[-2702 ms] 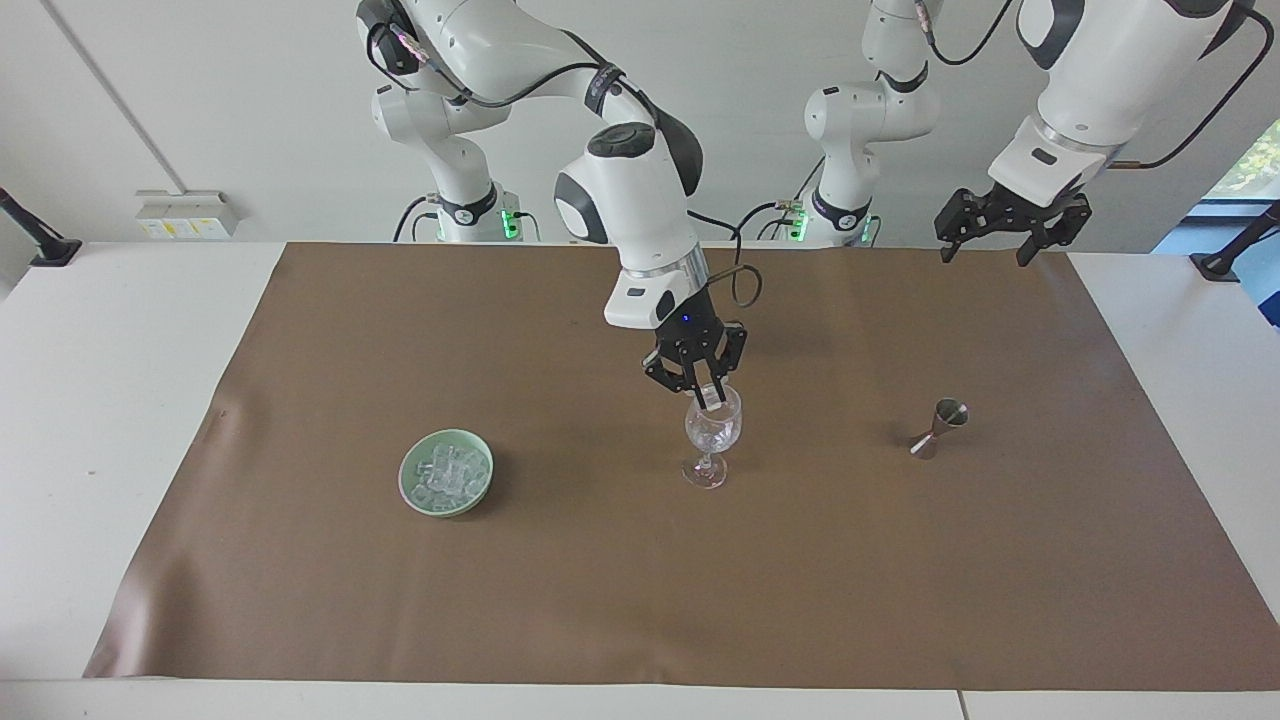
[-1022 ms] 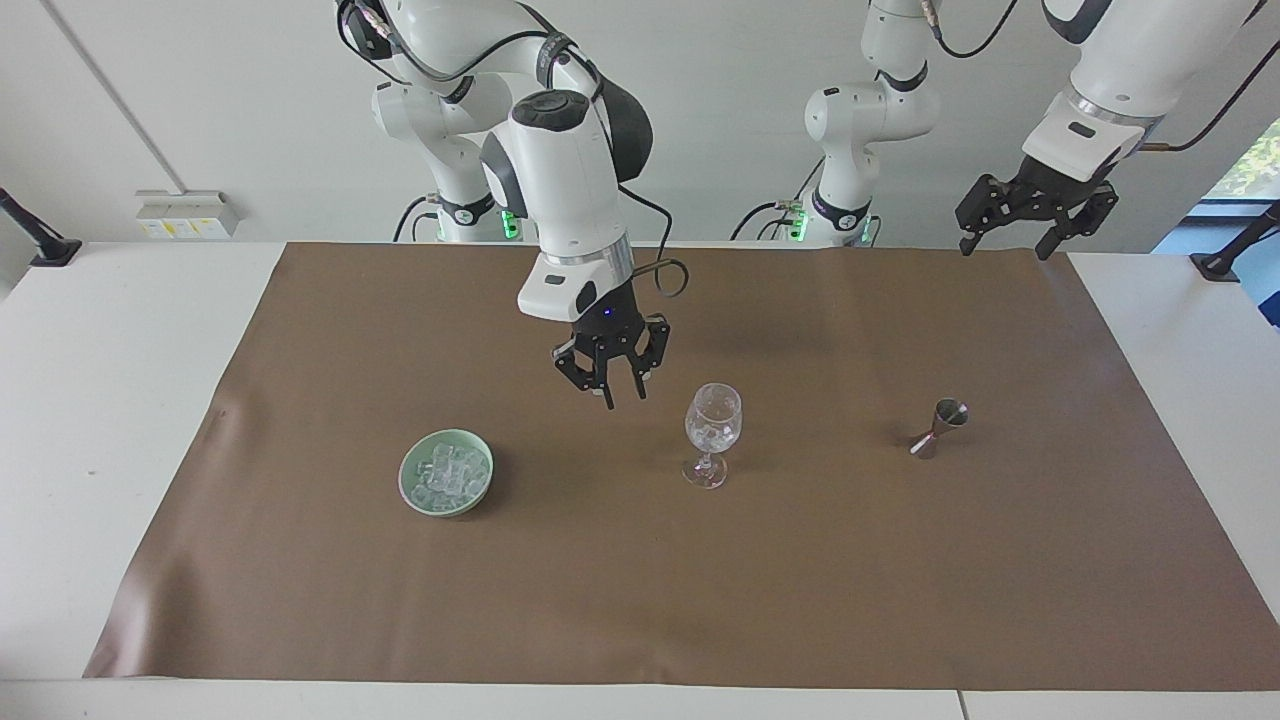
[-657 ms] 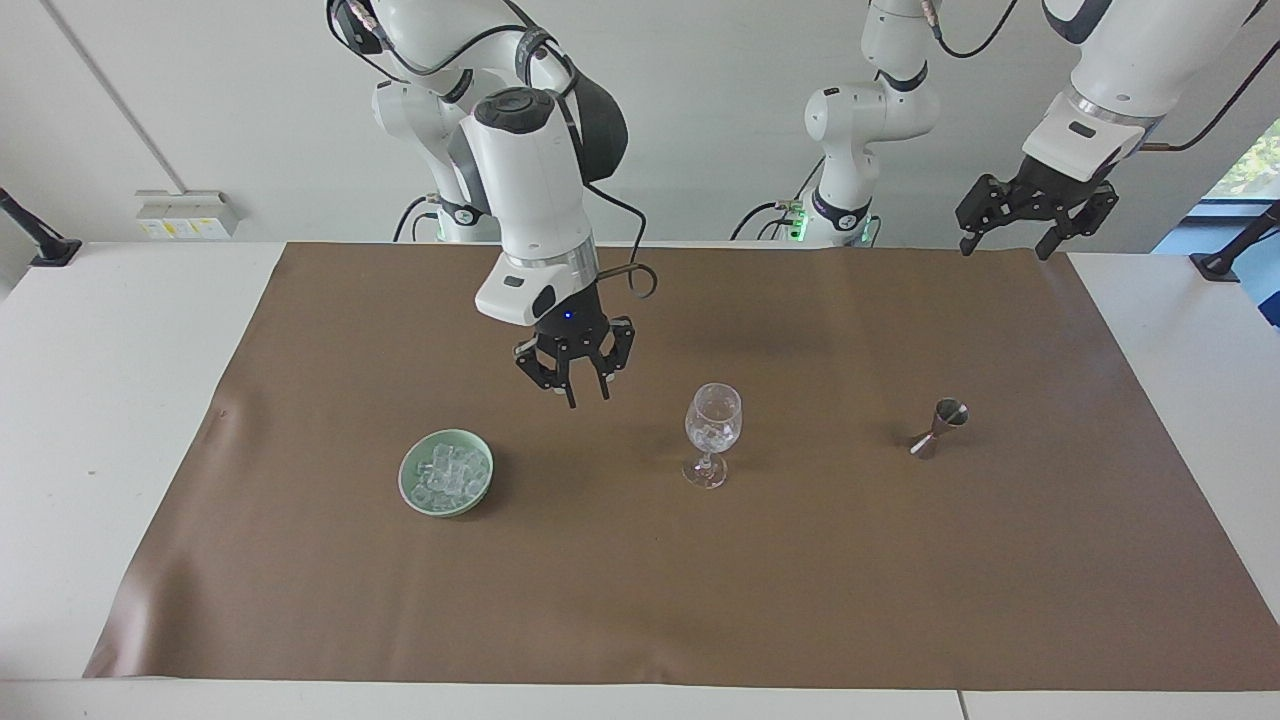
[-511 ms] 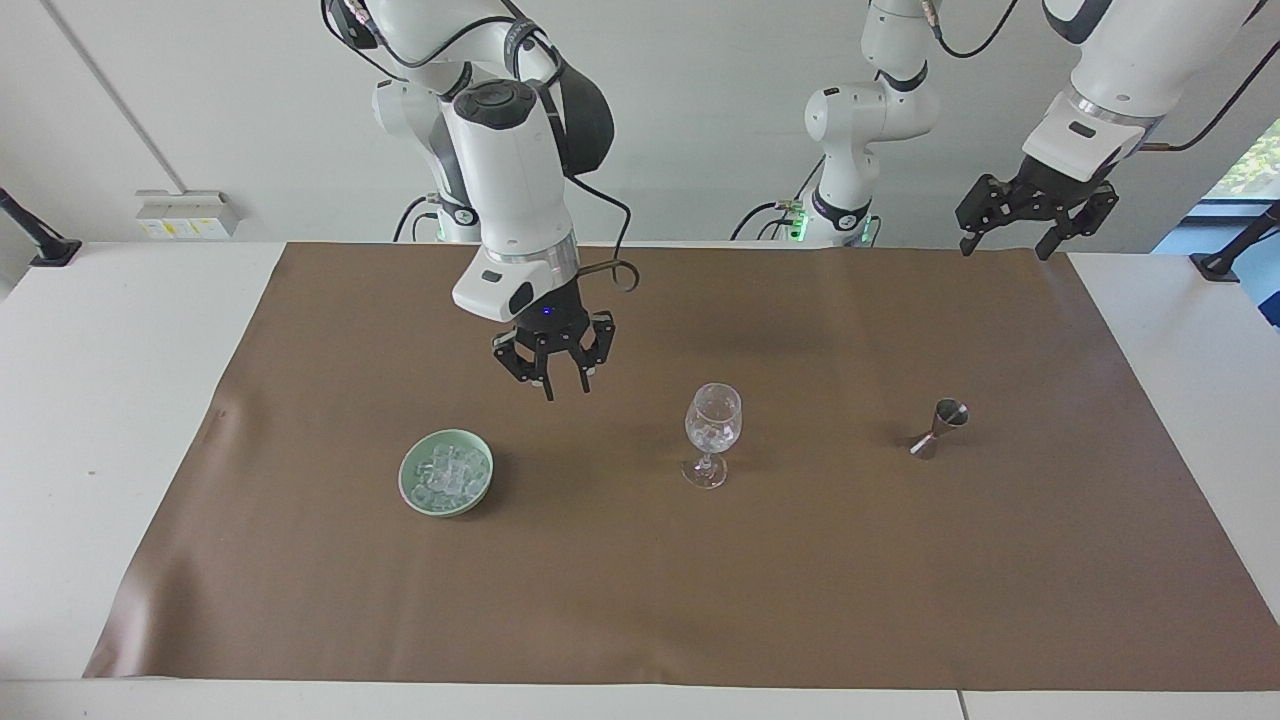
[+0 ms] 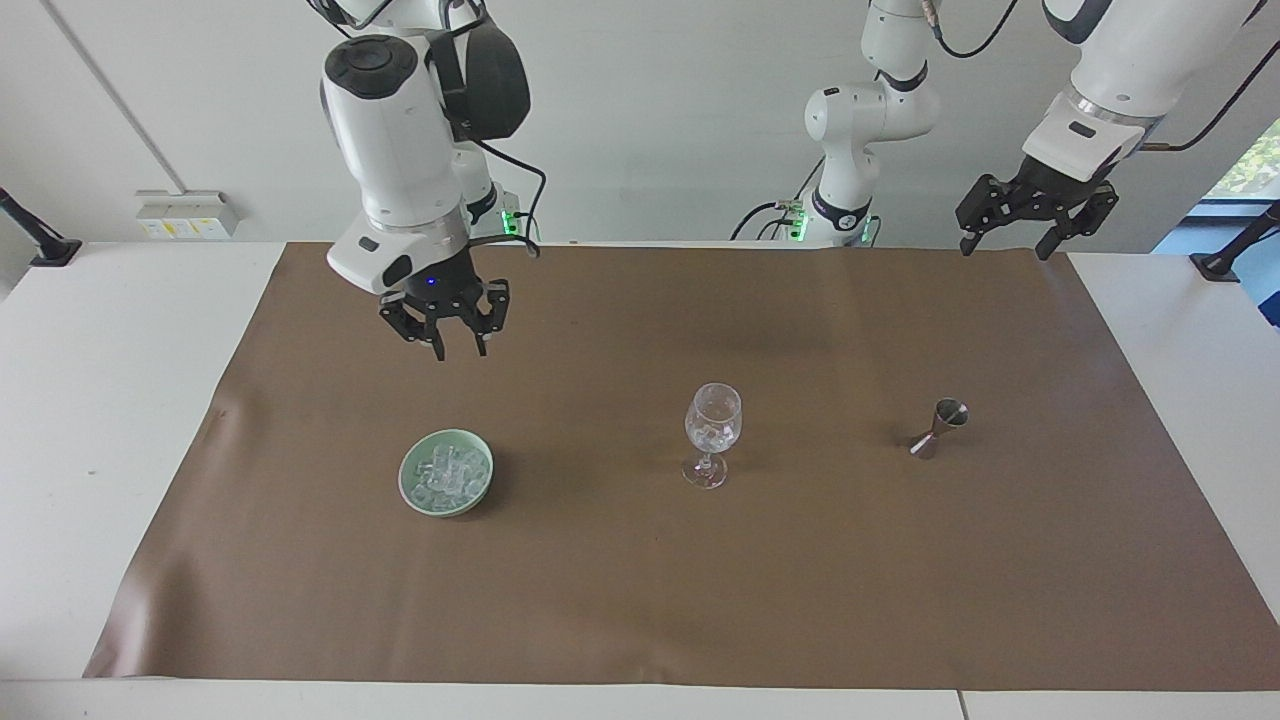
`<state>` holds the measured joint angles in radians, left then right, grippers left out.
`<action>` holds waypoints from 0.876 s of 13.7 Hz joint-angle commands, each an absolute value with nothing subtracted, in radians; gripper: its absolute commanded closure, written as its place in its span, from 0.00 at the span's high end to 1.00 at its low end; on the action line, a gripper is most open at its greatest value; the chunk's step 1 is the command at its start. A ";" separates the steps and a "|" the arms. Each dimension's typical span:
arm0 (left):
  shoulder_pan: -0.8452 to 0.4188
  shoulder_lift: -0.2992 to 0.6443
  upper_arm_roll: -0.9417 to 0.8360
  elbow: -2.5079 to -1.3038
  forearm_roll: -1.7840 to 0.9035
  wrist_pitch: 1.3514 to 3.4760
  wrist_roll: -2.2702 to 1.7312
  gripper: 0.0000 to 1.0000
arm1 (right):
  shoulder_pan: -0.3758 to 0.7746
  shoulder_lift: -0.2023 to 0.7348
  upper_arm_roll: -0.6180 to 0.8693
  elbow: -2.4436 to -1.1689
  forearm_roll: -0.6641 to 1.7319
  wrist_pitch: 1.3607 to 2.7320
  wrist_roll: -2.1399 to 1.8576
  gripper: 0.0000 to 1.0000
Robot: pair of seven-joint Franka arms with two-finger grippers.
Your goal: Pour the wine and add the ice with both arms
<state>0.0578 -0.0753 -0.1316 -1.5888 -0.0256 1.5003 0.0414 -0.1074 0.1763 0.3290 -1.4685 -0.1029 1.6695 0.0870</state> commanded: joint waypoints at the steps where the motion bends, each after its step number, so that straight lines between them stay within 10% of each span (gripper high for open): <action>1: 0.067 -0.086 -0.133 -1.591 -0.037 1.506 0.049 1.00 | -0.170 0.117 0.327 -1.486 -0.097 1.600 0.055 0.50; 12: 0.067 -0.086 -0.133 -1.591 -0.037 1.506 0.049 1.00 | -0.072 0.063 0.106 -1.491 -0.060 1.519 0.037 0.53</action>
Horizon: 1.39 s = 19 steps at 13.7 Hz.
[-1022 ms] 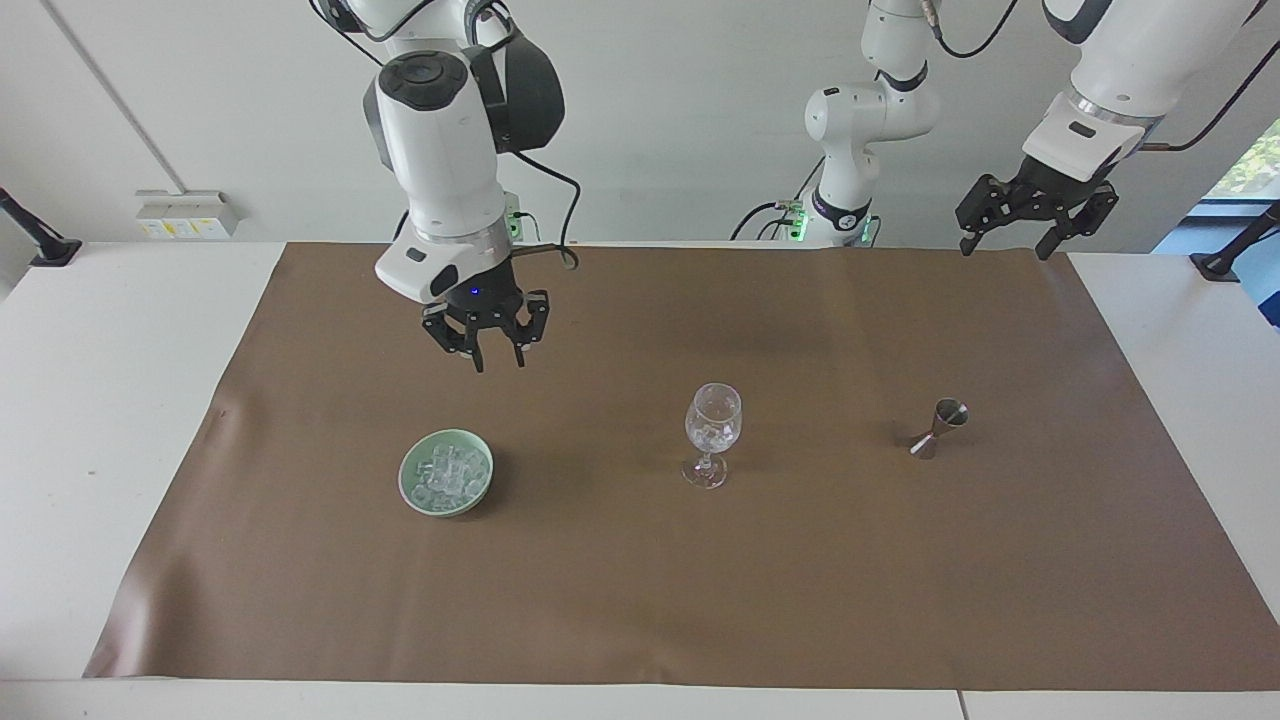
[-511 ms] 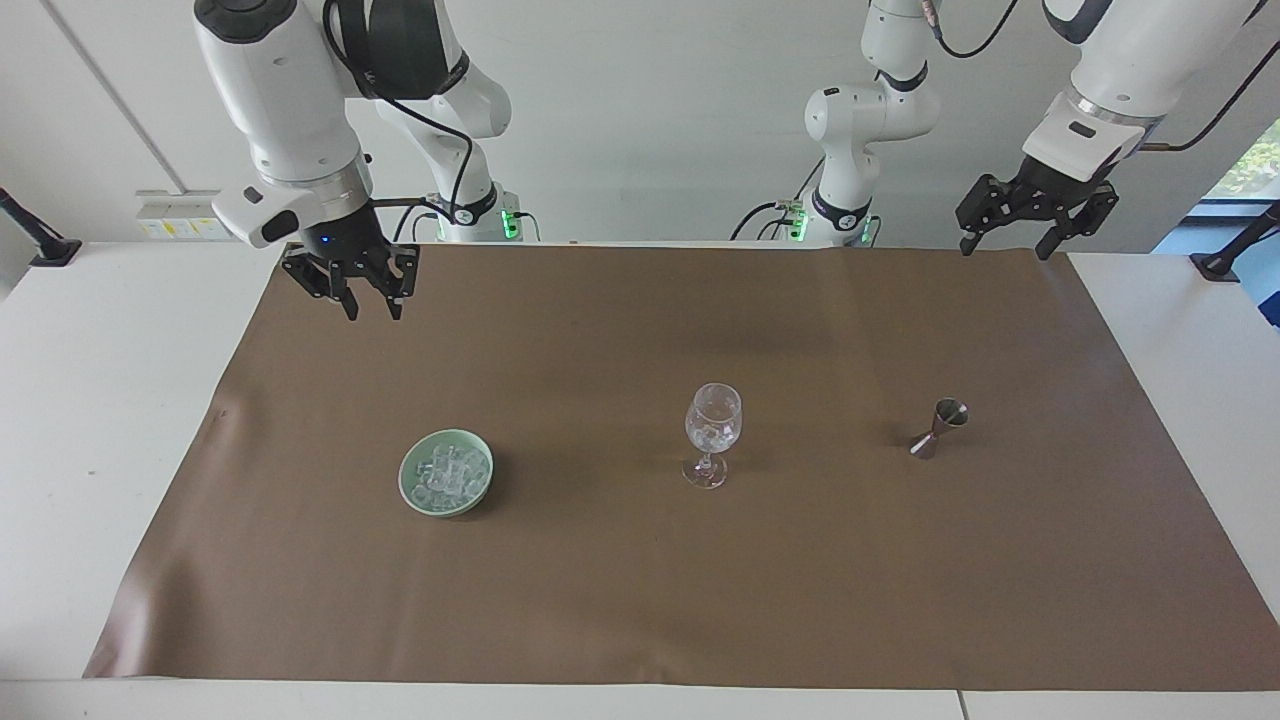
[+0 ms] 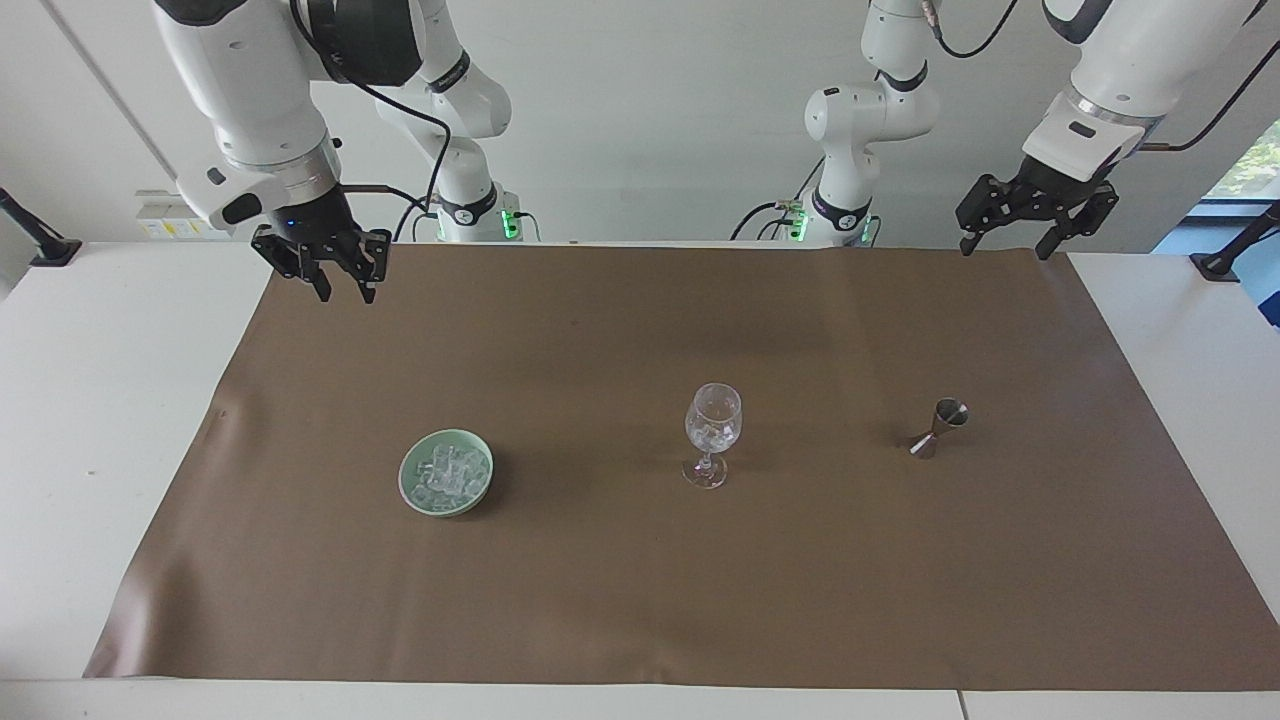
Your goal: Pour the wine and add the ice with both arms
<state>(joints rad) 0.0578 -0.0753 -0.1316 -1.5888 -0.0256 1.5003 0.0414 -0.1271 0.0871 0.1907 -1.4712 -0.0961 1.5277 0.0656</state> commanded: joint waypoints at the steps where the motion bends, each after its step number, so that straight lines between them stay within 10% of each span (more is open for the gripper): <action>1: 0.067 -0.086 -0.133 -1.591 -0.037 1.506 0.049 1.00 | -0.048 0.058 0.071 -1.493 -0.036 1.519 0.035 0.53; 6: 0.067 -0.086 -0.133 -1.591 -0.037 1.508 0.049 1.00 | -0.040 0.057 0.057 -1.490 -0.028 1.528 0.029 0.54; 8: 0.067 -0.086 -0.133 -1.591 -0.037 1.506 0.049 1.00 | -0.041 0.058 0.057 -1.489 -0.028 1.529 0.029 0.74; 17: 0.067 -0.086 -0.133 -1.591 -0.037 1.506 0.049 1.00 | -0.006 0.052 0.006 -1.491 -0.026 1.525 0.142 0.75; 19: 0.067 -0.086 -0.133 -1.591 -0.038 1.506 0.049 1.00 | -0.008 0.054 0.006 -1.491 -0.025 1.535 0.190 0.91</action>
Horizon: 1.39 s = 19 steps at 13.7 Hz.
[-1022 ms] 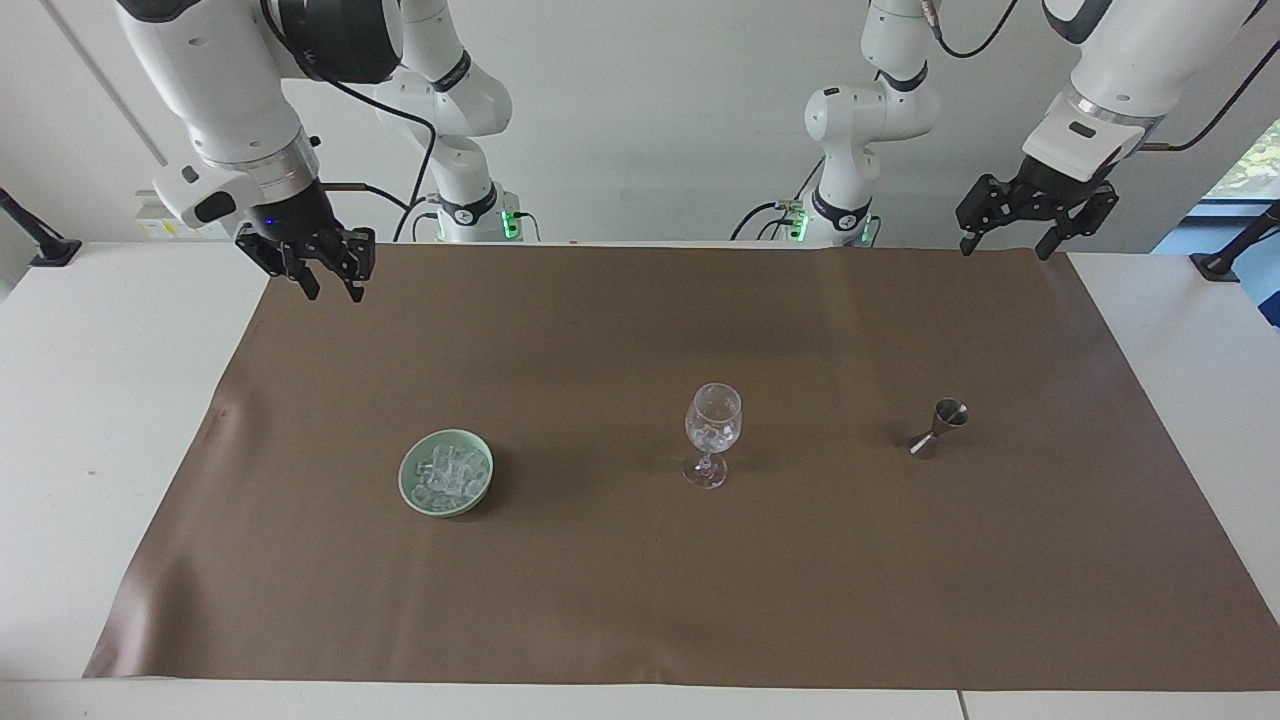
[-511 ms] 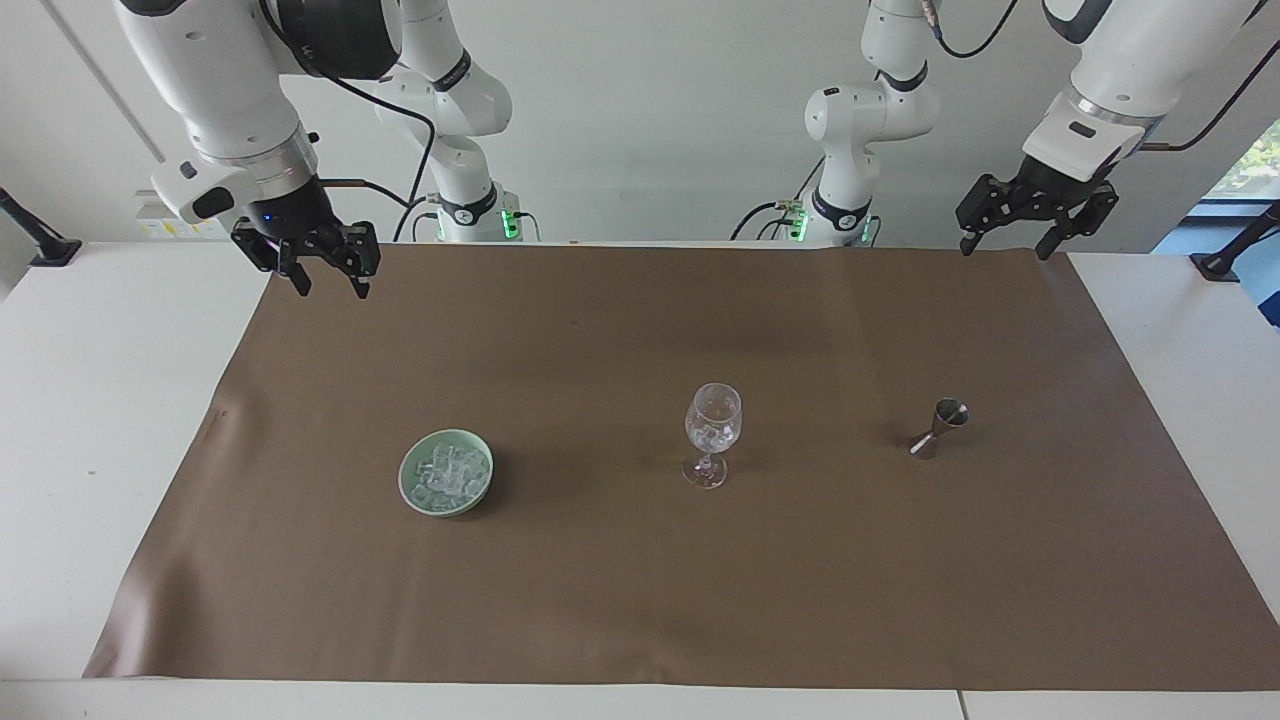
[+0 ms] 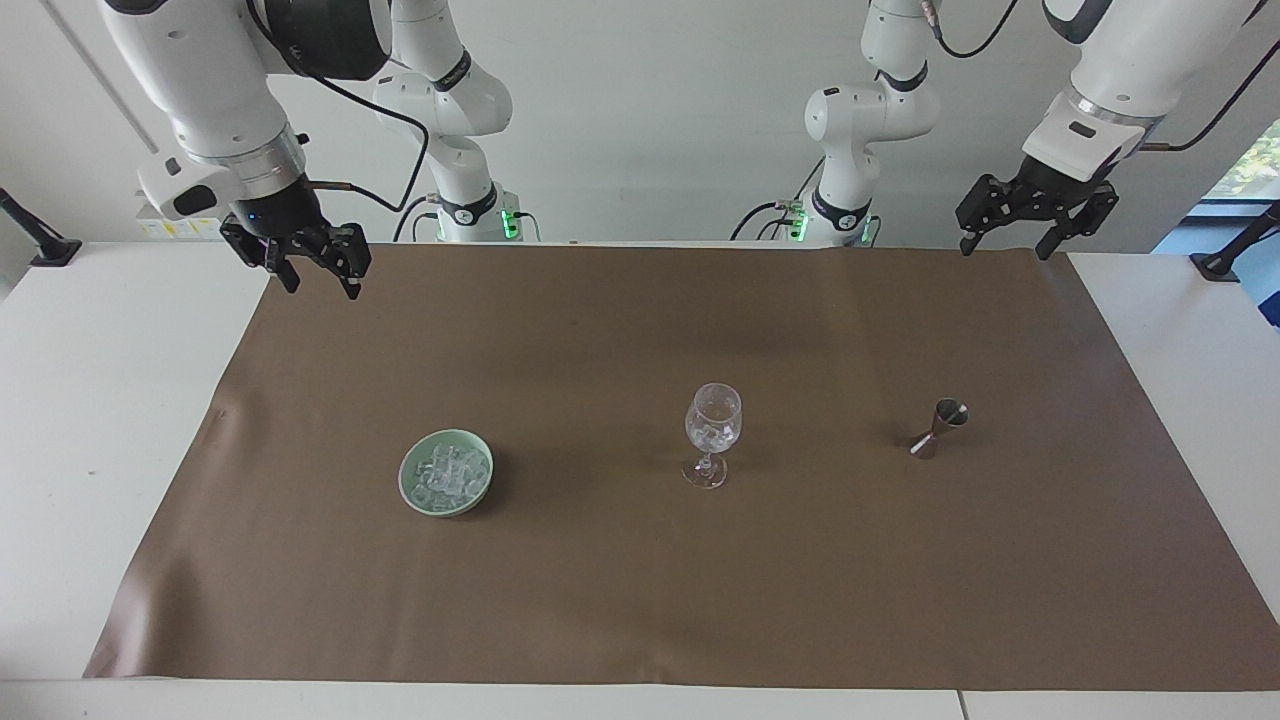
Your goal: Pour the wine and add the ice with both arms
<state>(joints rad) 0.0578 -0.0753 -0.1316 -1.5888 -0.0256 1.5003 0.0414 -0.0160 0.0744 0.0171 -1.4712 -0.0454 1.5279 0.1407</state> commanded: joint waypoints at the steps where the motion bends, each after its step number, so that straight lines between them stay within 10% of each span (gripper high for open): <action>1: 0.067 -0.086 -0.133 -1.591 -0.037 1.506 0.049 1.00 | -0.009 0.054 0.002 -1.490 -0.025 1.537 0.189 0.96; 19: 0.067 -0.086 -0.133 -1.591 -0.037 1.506 0.049 1.00 | -0.006 0.020 -0.041 -1.486 -0.015 1.532 -0.015 1.00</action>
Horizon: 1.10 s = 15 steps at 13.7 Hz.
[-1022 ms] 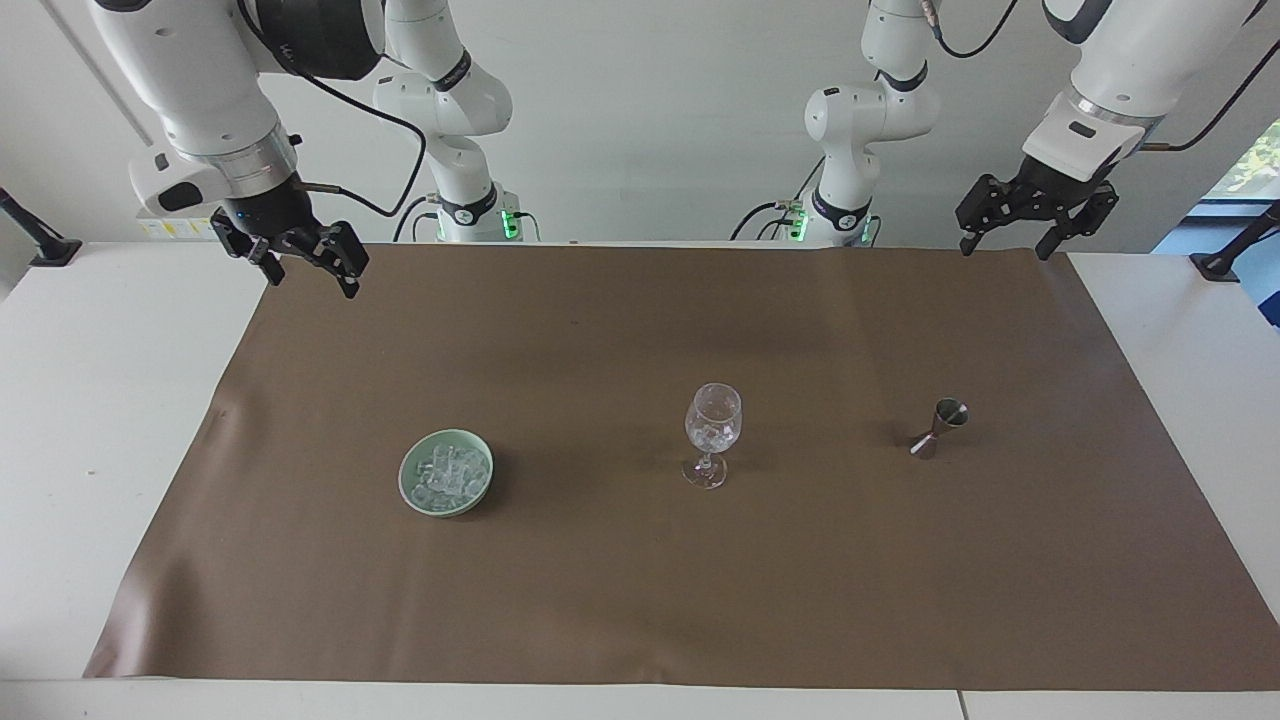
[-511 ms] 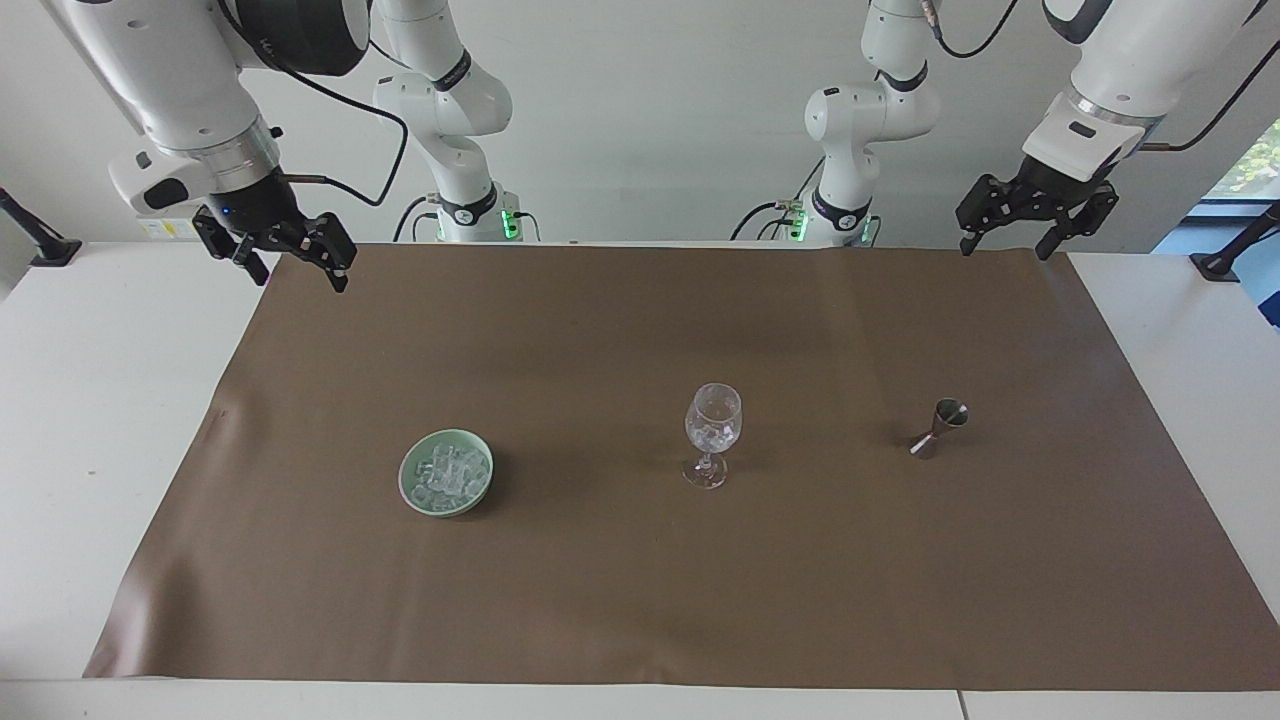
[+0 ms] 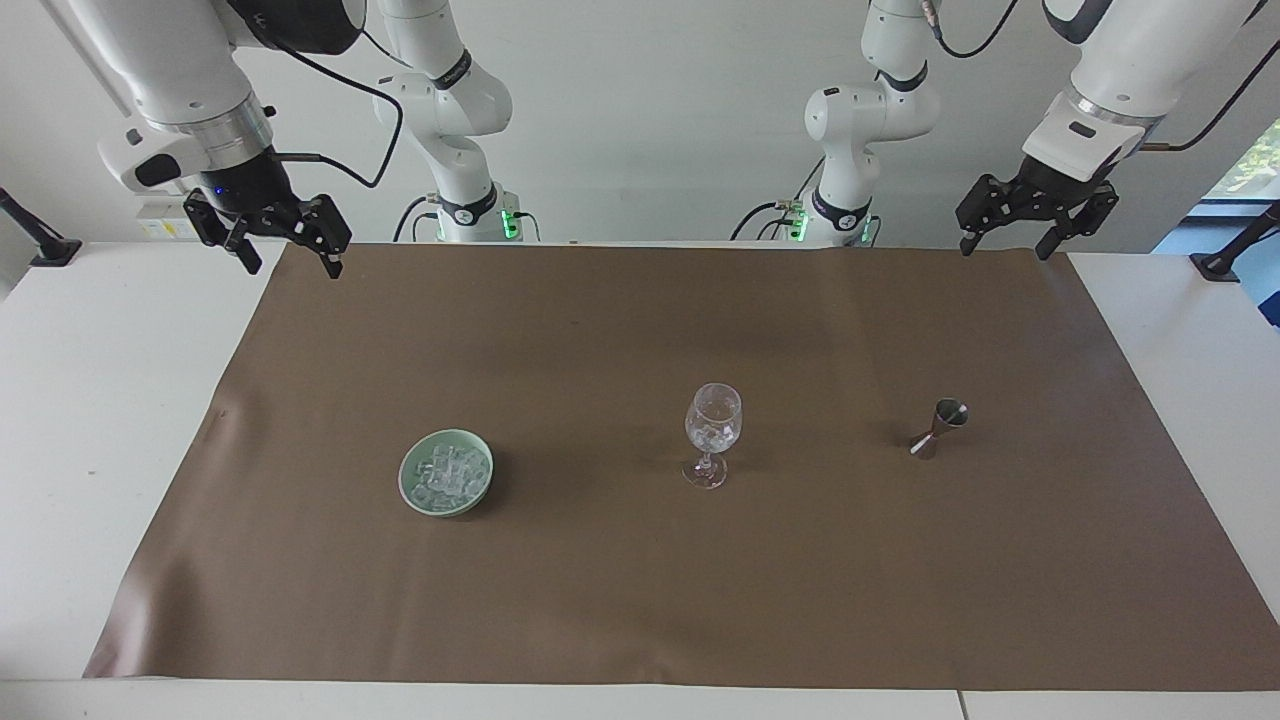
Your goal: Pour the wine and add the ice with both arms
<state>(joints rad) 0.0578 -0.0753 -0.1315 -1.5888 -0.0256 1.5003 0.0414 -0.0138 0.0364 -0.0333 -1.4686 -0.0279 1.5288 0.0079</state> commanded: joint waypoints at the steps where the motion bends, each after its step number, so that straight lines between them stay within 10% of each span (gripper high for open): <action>1: 0.067 -0.086 -0.133 -1.591 -0.037 1.506 0.049 1.00 | -0.006 0.020 -0.041 -1.486 -0.015 1.534 -0.014 1.00; 15: 0.067 -0.086 -0.133 -1.591 -0.037 1.506 0.049 1.00 | -0.015 0.017 -0.043 -1.483 -0.012 1.539 -0.014 1.00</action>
